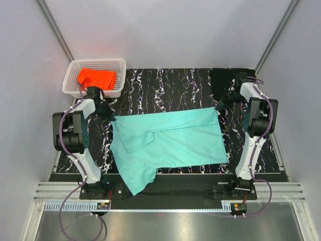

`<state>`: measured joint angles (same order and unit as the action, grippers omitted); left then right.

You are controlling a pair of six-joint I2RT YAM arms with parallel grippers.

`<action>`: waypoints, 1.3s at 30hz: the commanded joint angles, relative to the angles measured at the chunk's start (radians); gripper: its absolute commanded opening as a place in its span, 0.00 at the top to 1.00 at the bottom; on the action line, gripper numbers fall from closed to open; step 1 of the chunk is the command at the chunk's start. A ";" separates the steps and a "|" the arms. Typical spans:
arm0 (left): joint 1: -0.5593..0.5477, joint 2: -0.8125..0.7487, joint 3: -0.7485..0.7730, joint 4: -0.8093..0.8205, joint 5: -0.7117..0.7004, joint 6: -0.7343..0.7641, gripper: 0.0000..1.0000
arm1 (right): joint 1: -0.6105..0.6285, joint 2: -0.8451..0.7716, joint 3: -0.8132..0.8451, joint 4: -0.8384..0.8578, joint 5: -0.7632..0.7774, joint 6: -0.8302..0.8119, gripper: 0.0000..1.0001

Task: Fold and stack the t-shirts
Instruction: Fold the tshirt

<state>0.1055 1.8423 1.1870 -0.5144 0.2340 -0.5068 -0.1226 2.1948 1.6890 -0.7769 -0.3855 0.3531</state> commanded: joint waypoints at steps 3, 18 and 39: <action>0.022 -0.014 0.052 0.050 -0.022 -0.013 1.00 | 0.005 0.017 0.057 0.005 0.016 0.011 1.00; 0.025 -0.049 0.030 0.059 -0.012 -0.024 0.60 | 0.006 -0.021 0.035 -0.028 0.066 -0.020 0.62; -0.227 -0.207 -0.064 0.030 -0.009 -0.061 0.62 | 0.117 -0.178 -0.172 -0.013 0.100 -0.002 0.99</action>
<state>-0.1226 1.6012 1.0599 -0.5198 0.2169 -0.5694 0.0086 2.0171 1.5345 -0.8089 -0.2821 0.3515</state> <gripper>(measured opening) 0.384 0.021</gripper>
